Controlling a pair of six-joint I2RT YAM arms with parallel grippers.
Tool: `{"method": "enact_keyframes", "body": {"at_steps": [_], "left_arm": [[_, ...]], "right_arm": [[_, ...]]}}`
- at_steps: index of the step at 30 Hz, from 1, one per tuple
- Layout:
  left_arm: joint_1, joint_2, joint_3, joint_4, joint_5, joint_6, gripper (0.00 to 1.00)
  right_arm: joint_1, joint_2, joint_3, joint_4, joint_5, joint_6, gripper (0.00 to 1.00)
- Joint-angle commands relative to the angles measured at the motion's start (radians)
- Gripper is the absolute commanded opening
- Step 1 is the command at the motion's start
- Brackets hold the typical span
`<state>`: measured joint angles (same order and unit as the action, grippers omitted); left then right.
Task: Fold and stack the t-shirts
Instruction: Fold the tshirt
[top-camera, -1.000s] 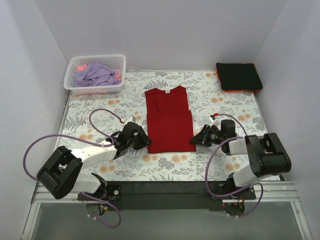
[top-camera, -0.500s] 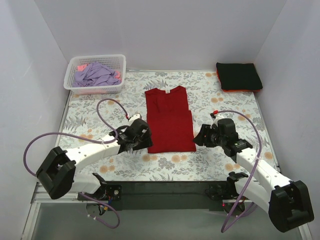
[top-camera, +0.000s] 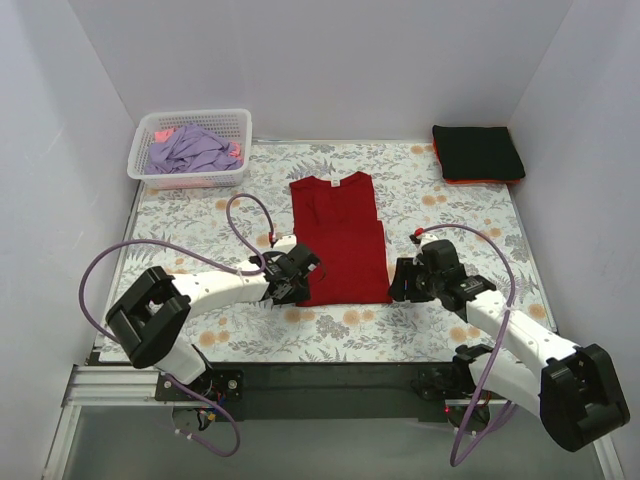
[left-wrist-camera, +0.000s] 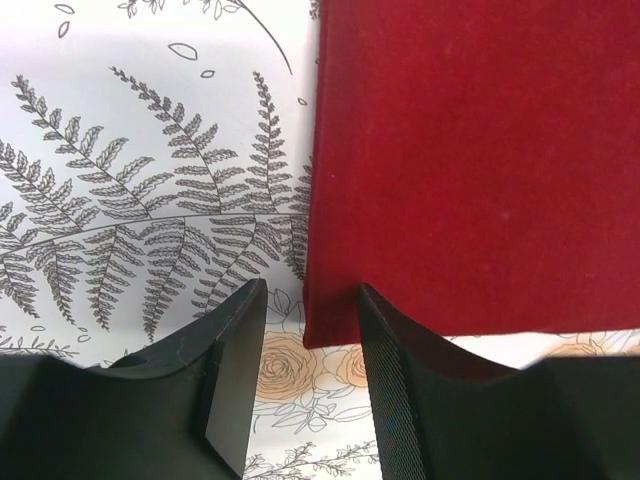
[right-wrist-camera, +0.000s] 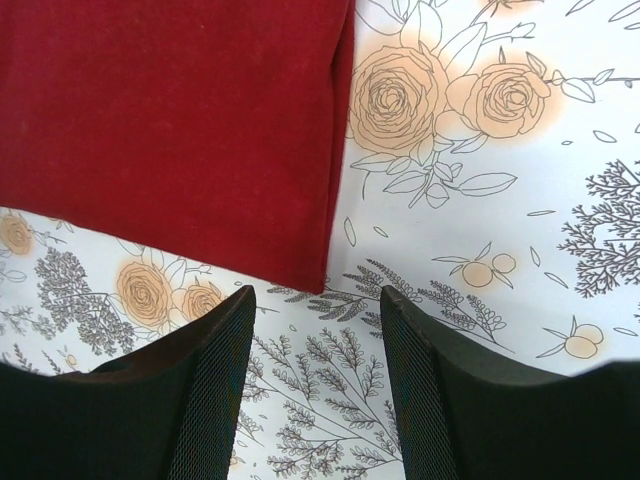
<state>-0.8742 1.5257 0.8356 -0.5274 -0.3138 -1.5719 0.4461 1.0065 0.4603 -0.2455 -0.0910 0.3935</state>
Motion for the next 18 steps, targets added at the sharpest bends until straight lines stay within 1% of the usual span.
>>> {"method": "enact_keyframes", "body": {"at_steps": [1,6,12,13,14,15,18], "left_arm": [[-0.006,0.013,0.045,-0.017,-0.058,-0.014,0.40],[-0.031,0.051,0.043,-0.017,-0.031,-0.027,0.40],[-0.066,0.074,0.019,-0.026,-0.030,-0.054,0.39],[-0.069,0.079,0.019,-0.031,-0.027,-0.059,0.37],[-0.075,0.082,0.014,-0.045,-0.027,-0.065,0.35],[-0.078,0.083,0.011,-0.051,-0.025,-0.072,0.30],[-0.088,0.079,-0.001,-0.066,-0.022,-0.097,0.21]], "right_arm": [[0.022,0.024,0.044,0.005,0.033,-0.019,0.59],[0.049,0.070,0.058,0.014,0.050,-0.018,0.59],[0.091,0.078,0.069,0.006,0.086,-0.002,0.58],[0.097,0.081,0.072,0.002,0.086,-0.001,0.58],[0.106,0.090,0.078,-0.004,0.118,0.004,0.58],[0.111,0.098,0.081,-0.012,0.123,0.007,0.57],[0.129,0.122,0.087,-0.029,0.142,0.016,0.56]]}}
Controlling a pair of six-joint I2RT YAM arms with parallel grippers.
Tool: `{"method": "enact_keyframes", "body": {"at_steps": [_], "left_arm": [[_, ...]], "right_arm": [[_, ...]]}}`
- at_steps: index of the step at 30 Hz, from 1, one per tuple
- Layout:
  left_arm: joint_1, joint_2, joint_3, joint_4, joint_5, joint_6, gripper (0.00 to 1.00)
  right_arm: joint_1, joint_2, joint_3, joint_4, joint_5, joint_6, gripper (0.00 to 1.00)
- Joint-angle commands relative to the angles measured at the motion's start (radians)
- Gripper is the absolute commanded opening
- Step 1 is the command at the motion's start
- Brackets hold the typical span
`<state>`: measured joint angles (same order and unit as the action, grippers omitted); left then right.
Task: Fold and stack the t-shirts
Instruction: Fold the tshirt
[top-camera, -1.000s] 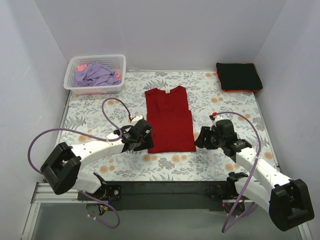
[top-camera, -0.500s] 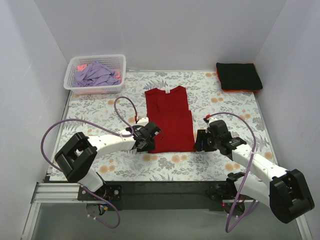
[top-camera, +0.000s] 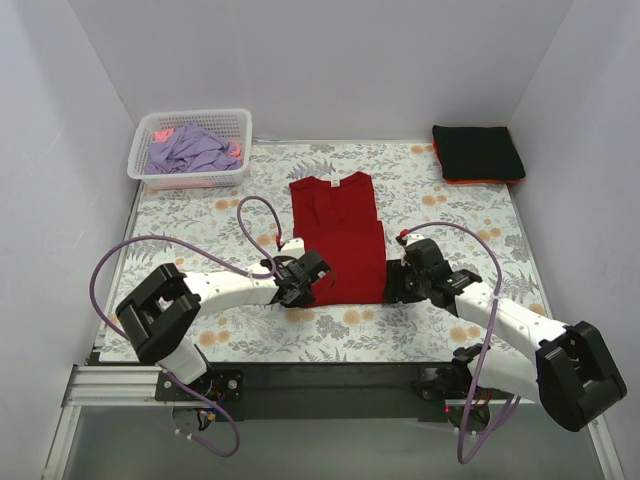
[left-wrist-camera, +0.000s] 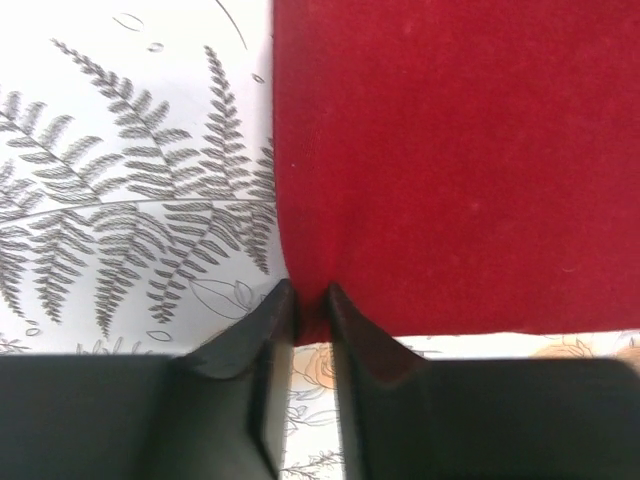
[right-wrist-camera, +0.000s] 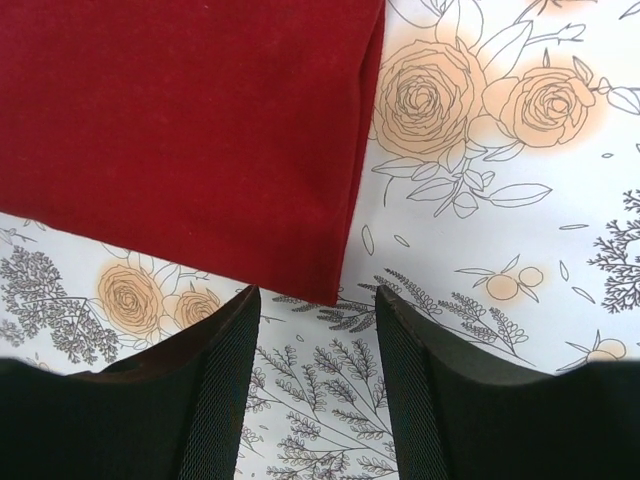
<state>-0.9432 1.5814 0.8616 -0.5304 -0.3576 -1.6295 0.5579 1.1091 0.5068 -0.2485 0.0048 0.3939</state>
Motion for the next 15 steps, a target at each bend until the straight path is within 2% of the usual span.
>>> {"method": "enact_keyframes", "body": {"at_steps": [1,4,6,15], "left_arm": [[-0.020,0.016,-0.033,-0.066,0.020,-0.047,0.15],[-0.025,0.006,-0.050,-0.068,0.017,-0.058,0.04],[-0.025,0.000,-0.056,-0.068,0.016,-0.058,0.00],[-0.023,-0.004,-0.061,-0.068,0.016,-0.059,0.00]], "right_arm": [[0.022,0.024,0.041,-0.029,0.052,0.026,0.56],[0.040,0.054,0.045,-0.029,0.067,0.039,0.55],[0.048,0.081,0.056,-0.032,0.083,0.043,0.54],[0.099,0.132,0.113,-0.057,0.141,0.074,0.49]]}}
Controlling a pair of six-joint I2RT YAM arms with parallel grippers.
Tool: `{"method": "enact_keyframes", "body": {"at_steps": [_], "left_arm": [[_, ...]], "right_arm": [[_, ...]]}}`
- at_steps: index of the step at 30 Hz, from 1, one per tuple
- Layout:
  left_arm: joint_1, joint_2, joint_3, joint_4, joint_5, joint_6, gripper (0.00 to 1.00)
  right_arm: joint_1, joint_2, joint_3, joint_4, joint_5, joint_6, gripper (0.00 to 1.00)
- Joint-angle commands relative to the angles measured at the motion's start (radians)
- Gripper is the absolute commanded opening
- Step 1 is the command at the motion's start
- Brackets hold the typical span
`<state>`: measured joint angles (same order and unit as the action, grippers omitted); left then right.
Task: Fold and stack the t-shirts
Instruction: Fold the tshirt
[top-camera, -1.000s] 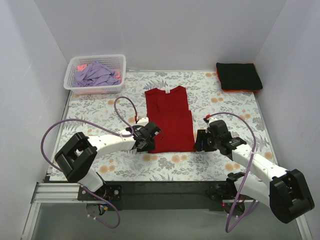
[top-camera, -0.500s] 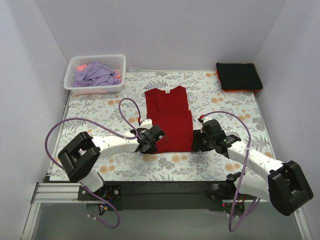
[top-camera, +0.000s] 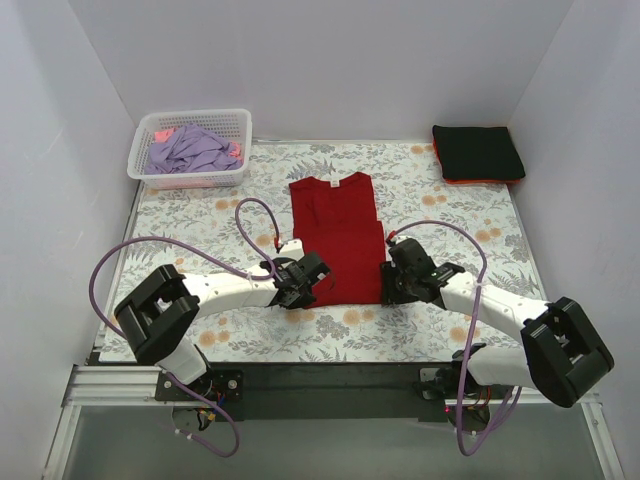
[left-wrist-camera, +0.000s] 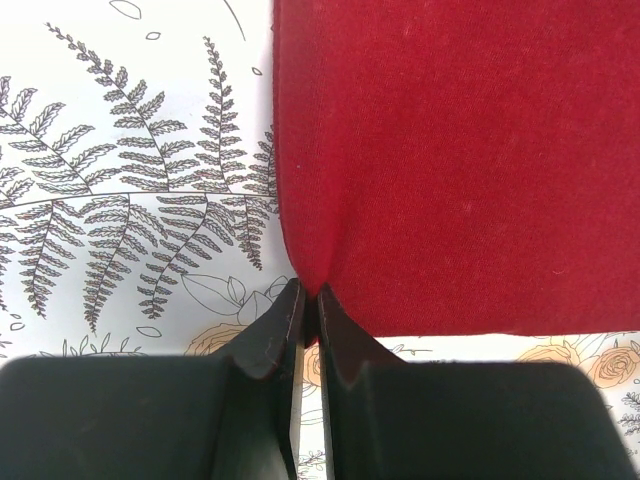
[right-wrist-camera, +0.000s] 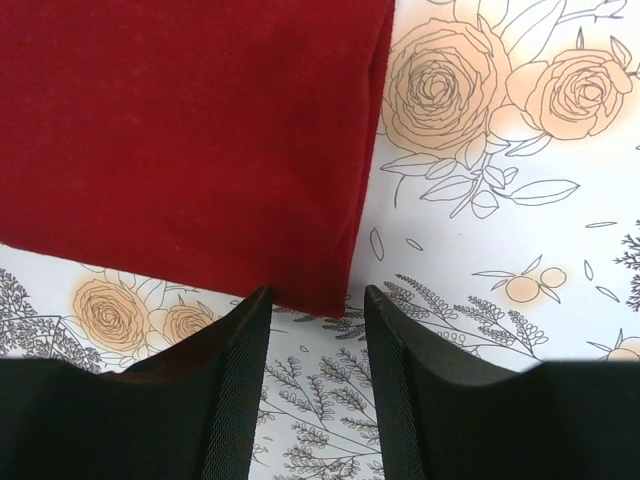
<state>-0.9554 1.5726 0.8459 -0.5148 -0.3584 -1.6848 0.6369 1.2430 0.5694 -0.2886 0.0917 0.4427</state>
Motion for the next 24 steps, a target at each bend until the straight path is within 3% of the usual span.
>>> {"method": "enact_keyframes", "body": {"at_steps": [1,16,22,24], "left_arm": [[-0.011,0.004,-0.047,-0.083,0.016,-0.004,0.00],[-0.013,-0.017,-0.056,-0.087,0.018,-0.007,0.00],[-0.011,-0.042,-0.076,-0.096,0.021,-0.026,0.00],[-0.013,-0.042,-0.079,-0.097,0.021,-0.024,0.00]], "right_arm": [[0.023,0.003,0.055,-0.021,0.060,0.025,0.48],[0.104,0.182,0.098,-0.142,0.152,0.088,0.38],[0.133,0.234,0.095,-0.185,0.148,0.111,0.28],[0.135,0.237,0.087,-0.188,0.149,0.117,0.20]]}}
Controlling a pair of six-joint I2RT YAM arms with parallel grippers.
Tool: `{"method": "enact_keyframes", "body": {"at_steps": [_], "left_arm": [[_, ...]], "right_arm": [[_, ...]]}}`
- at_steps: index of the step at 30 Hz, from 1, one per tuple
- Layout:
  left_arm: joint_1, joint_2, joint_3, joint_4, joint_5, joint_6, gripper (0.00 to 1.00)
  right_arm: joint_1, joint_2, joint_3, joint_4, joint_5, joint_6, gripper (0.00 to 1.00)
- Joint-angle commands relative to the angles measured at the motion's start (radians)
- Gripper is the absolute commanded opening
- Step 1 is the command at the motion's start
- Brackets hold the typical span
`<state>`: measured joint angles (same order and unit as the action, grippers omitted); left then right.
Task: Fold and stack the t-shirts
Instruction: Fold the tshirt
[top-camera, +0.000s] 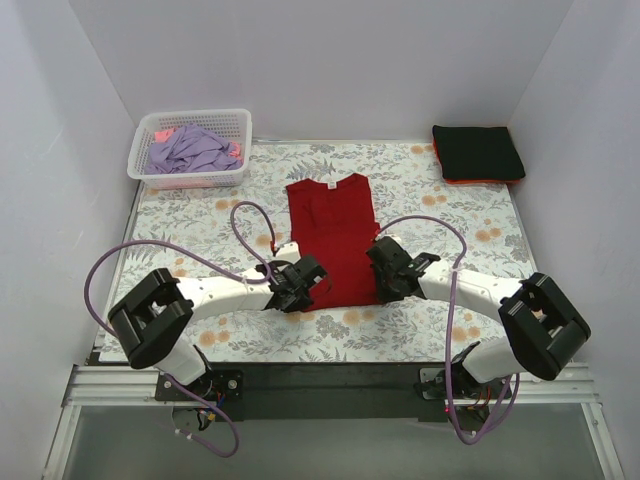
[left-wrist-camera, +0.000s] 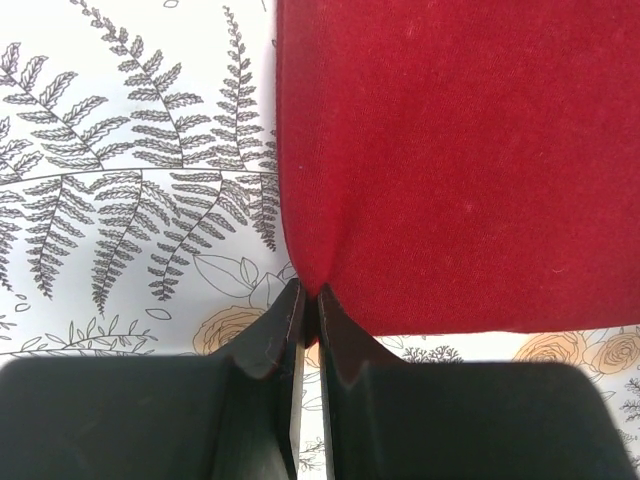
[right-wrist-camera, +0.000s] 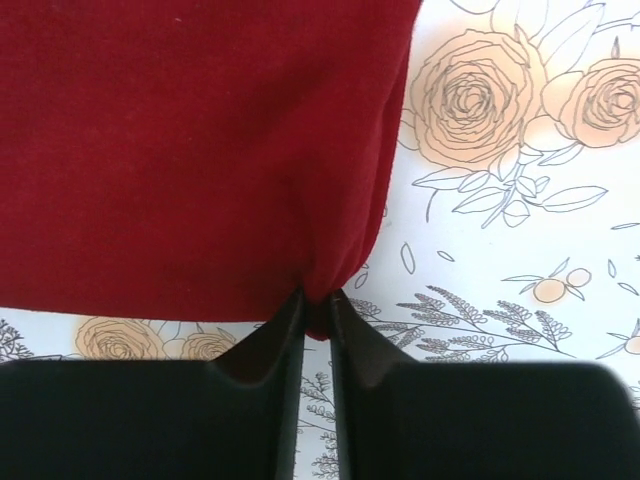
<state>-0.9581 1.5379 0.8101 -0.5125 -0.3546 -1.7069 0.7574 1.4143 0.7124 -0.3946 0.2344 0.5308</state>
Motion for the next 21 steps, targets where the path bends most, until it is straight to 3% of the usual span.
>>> {"method": "enact_keyframes", "body": {"at_steps": [1,2,4,9,13,17,21], "left_arm": [[-0.008,-0.009,-0.042,-0.106,0.017,-0.002,0.00],[-0.010,-0.007,-0.043,-0.110,0.023,-0.005,0.00],[-0.010,-0.015,-0.043,-0.139,0.042,-0.011,0.00],[-0.105,-0.126,-0.094,-0.217,0.163,-0.086,0.00],[-0.342,-0.229,-0.085,-0.427,0.192,-0.297,0.00],[-0.542,-0.317,-0.051,-0.530,0.272,-0.477,0.00],[-0.590,-0.369,-0.016,-0.543,0.312,-0.499,0.00]], "right_arm": [[0.014,0.064,-0.059,-0.084,0.008,0.028,0.17],[0.016,0.063,-0.060,-0.098,0.011,0.028,0.08],[0.022,0.042,-0.065,-0.121,0.008,0.028,0.01],[0.114,-0.055,-0.085,-0.255,-0.093,0.053,0.01],[0.329,-0.200,-0.102,-0.407,-0.190,0.209,0.01],[0.526,-0.305,-0.094,-0.541,-0.283,0.369,0.01],[0.579,-0.345,0.010,-0.648,-0.250,0.382,0.01]]}}
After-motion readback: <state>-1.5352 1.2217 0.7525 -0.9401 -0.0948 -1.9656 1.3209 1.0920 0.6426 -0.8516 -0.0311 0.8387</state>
